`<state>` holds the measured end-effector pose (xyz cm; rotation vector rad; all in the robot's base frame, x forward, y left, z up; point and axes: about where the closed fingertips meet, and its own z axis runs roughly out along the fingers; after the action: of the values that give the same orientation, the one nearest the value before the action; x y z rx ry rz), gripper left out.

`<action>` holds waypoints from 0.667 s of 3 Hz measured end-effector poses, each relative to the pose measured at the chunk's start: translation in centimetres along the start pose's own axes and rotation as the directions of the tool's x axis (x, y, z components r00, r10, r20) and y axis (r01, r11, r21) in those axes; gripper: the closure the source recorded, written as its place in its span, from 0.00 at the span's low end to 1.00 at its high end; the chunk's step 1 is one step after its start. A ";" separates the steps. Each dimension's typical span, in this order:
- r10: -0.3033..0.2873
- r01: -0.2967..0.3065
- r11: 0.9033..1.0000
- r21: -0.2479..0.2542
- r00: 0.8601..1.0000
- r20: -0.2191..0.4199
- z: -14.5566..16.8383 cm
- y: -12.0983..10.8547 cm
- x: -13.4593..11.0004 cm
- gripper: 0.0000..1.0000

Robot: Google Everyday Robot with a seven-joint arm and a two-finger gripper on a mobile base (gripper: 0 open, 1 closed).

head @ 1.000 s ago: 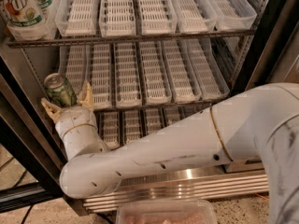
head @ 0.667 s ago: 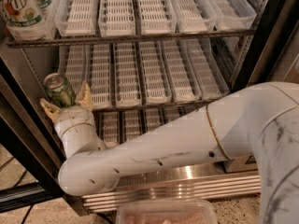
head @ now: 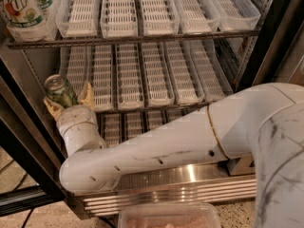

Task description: Pick green can from middle shelf of fridge

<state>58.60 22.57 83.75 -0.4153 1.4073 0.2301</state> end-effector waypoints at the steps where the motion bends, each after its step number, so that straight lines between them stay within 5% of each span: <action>1: 0.001 -0.001 1.000 0.012 1.000 0.012 0.5 -0.6 -0.2 0.52; 2: 0.001 -0.001 1.000 0.012 1.000 0.012 0.5 -0.6 -0.2 0.75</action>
Offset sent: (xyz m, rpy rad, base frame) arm 0.0061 -0.0028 0.0031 0.0066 -0.0098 -0.0089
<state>59.31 22.25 84.12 -0.4024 1.3967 0.2244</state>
